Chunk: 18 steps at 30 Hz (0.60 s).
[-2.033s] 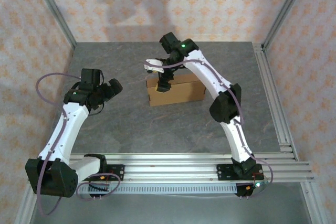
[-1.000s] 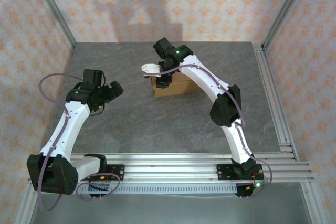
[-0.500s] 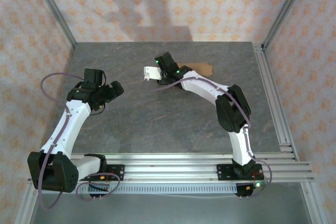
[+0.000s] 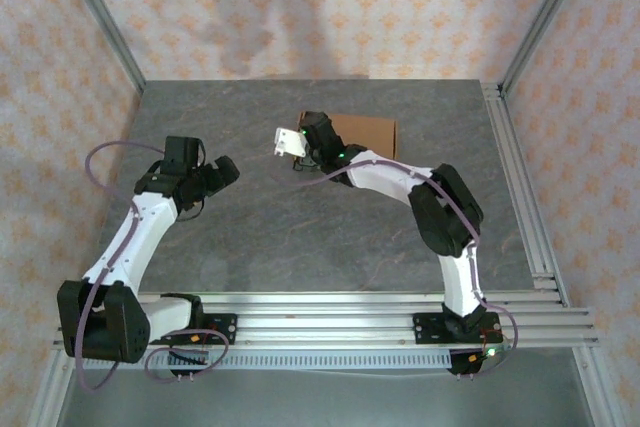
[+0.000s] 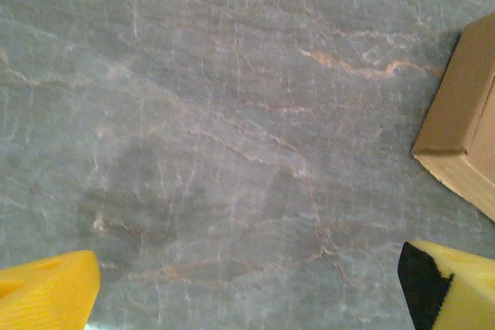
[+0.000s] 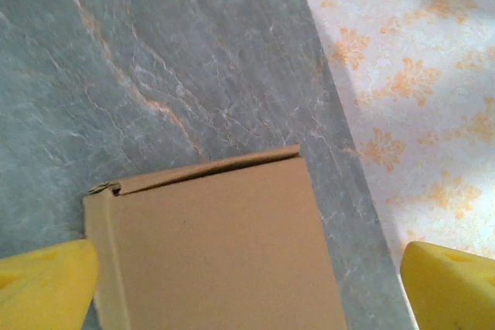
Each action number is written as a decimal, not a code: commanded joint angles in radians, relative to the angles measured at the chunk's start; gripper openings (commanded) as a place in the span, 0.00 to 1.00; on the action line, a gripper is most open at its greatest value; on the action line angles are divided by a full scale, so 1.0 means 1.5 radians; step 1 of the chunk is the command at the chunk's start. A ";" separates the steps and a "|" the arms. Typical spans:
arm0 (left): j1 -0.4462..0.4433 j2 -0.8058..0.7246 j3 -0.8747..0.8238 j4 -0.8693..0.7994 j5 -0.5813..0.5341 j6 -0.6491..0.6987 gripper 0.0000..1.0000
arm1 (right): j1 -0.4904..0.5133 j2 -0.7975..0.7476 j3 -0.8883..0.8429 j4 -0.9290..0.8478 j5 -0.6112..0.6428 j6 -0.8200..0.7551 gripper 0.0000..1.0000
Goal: Fold the paper box
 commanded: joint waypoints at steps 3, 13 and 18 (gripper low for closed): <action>0.005 -0.002 -0.070 0.275 -0.112 0.069 1.00 | -0.059 -0.138 -0.112 0.076 -0.124 0.211 1.00; 0.005 0.038 -0.189 0.570 -0.161 0.325 1.00 | -0.285 -0.376 -0.424 0.211 0.009 0.561 1.00; 0.010 0.057 -0.218 0.617 -0.186 0.353 1.00 | -0.379 -0.437 -0.556 0.259 0.098 0.609 1.00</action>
